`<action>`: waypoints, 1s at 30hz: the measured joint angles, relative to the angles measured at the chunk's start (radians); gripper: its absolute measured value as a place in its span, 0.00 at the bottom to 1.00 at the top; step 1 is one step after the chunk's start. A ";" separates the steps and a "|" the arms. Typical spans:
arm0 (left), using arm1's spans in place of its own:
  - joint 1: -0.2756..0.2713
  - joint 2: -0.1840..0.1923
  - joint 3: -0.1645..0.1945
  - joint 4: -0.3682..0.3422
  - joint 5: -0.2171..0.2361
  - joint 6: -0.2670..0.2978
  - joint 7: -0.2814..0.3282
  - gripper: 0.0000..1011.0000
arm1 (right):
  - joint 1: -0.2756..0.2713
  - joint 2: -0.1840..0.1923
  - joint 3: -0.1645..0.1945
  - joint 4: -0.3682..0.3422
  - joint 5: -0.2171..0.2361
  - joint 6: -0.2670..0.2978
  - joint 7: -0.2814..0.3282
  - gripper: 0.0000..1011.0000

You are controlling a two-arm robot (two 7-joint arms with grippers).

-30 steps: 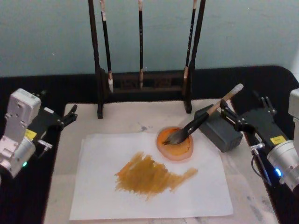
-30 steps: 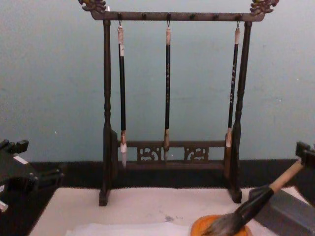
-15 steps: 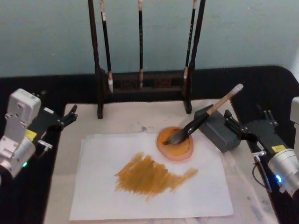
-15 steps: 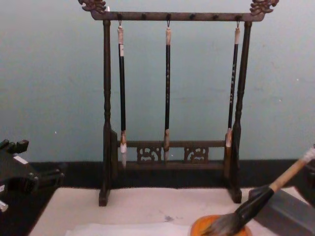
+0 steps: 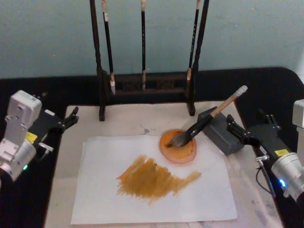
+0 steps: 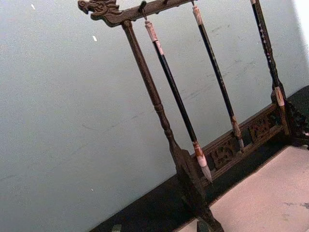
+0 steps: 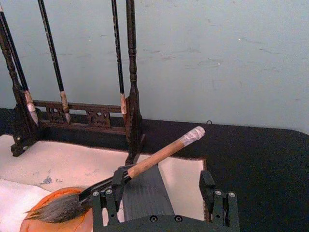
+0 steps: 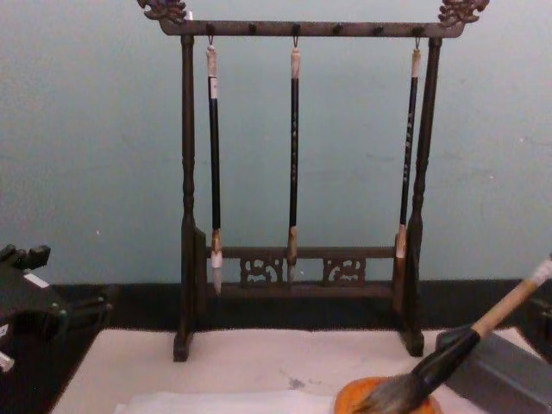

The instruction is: Pick up the brush from the inkstone, write on the paper, then place the brush back to its original position.

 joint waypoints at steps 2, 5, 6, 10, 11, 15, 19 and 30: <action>0.000 0.000 0.000 0.000 0.000 0.000 0.000 1.00 | 0.000 0.000 0.000 -0.001 0.000 0.000 -0.001 0.99; 0.000 0.000 0.000 0.000 0.000 0.000 0.000 1.00 | 0.000 0.000 0.000 -0.001 0.001 0.000 -0.002 0.99; 0.000 0.000 0.000 0.000 0.000 0.000 0.000 1.00 | 0.000 0.000 0.000 -0.002 0.001 0.000 -0.002 0.99; 0.000 0.000 0.000 0.000 0.000 0.000 0.000 1.00 | 0.000 0.001 0.000 -0.002 0.002 -0.001 -0.002 0.99; 0.000 0.000 0.000 0.000 0.000 0.000 0.000 1.00 | 0.000 0.001 0.000 -0.003 0.002 -0.001 -0.003 0.99; 0.000 0.000 0.000 0.000 0.000 0.000 0.000 1.00 | 0.000 0.001 0.000 -0.003 0.002 -0.001 -0.003 0.99; 0.000 0.000 0.000 0.000 0.000 0.000 0.000 1.00 | 0.000 0.001 0.000 -0.003 0.002 -0.001 -0.004 0.99; 0.000 0.000 0.000 0.000 0.000 0.000 0.000 1.00 | 0.000 0.001 0.000 -0.004 0.003 -0.002 -0.004 0.99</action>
